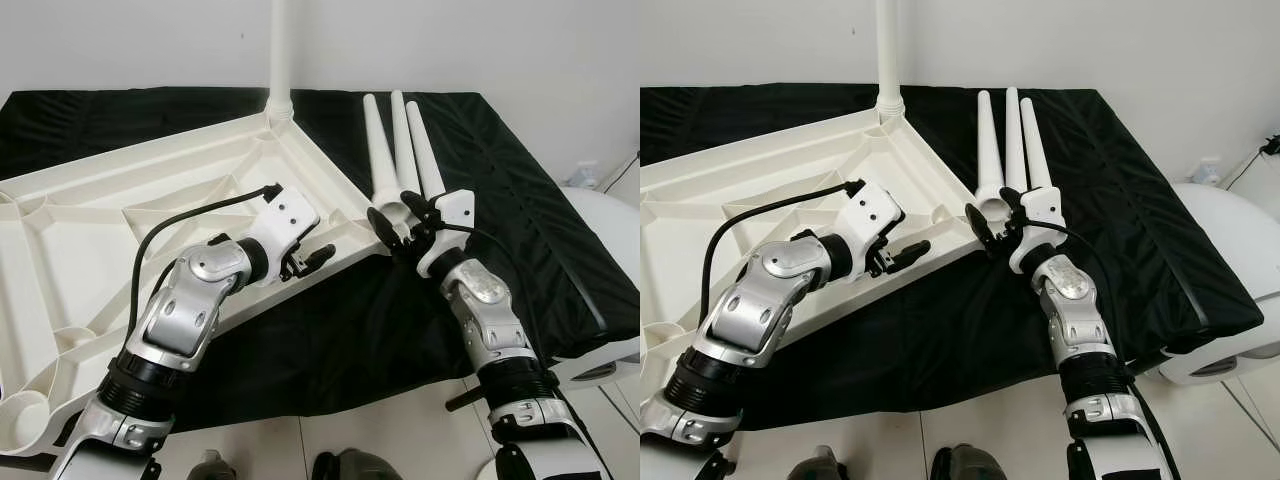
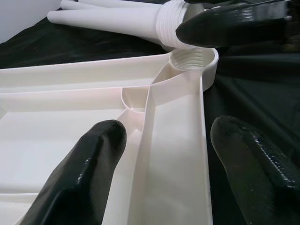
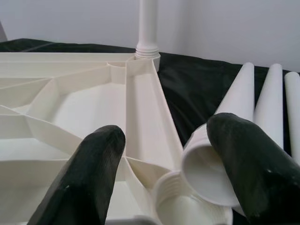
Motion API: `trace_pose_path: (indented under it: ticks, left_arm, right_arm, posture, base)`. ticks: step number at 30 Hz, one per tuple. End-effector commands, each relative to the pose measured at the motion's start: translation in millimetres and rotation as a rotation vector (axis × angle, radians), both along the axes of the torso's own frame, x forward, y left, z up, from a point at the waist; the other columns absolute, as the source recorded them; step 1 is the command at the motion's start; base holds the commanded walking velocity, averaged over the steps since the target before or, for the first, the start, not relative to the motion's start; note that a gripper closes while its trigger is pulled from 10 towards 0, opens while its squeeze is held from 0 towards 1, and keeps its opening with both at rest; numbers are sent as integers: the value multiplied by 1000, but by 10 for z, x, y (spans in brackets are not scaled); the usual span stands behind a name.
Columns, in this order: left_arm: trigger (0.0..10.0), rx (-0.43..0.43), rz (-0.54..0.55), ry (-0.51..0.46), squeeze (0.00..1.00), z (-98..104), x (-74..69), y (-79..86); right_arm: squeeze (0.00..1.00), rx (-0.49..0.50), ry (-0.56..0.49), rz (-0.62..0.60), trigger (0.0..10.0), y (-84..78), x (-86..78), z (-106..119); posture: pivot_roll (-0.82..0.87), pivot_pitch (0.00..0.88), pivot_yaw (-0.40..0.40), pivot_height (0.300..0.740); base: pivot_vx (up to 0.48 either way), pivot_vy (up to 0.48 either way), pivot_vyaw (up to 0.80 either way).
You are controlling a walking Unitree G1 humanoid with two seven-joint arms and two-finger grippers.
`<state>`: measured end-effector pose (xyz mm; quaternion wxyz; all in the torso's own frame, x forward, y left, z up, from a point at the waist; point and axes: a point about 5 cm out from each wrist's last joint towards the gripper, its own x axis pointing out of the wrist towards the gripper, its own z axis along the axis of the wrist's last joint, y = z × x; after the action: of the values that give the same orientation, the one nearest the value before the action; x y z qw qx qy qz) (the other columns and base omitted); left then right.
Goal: Building children table
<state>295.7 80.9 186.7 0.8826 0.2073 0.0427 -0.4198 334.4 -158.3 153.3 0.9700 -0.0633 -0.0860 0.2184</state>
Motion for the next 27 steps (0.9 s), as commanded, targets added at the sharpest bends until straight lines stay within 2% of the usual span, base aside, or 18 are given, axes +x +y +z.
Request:
trace_pose_path:
  ticks: [1, 2, 4, 13, 18, 27]
  left_arm:
    - [10000, -9, 16, -21, 0, 1, -23, -53]
    - [10000, -9, 16, -21, 0, 1, -23, -53]
    - [10000, -6, 5, -29, 0, 6, -30, -80]
    - [10000, 27, -5, -51, 0, 18, -25, -17]
    - [10000, 39, 5, -58, 0, 43, -17, 38]
    - [10000, 42, 17, -62, 0, 51, -11, 67]
  right_arm:
    - [0, 1, 64, -65, 10000, -100, 30, -106]
    - [0, 1, 64, -65, 10000, -100, 30, -106]
    - [0, 62, 105, -146, 10000, -155, 74, -176]
    - [0, 177, 95, -267, 10000, -88, 57, -198]
    - [0, 173, 119, -208, 10000, 65, -13, -283]
    - [0, 167, 94, -280, 10000, 24, 20, -276]
  posture:
    - [-11, 58, -88, 740]
    - [-11, 58, -88, 740]
    - [-8, 56, -90, 740]
    - [2, 65, -82, 740]
    - [5, 67, -72, 740]
    - [11, 71, -71, 740]
  base:
    - [0, 0, 0]
    - [0, 0, 0]
    - [0, 0, 0]
    - [0, 0, 0]
    - [0, 0, 0]
    - [0, 0, 0]
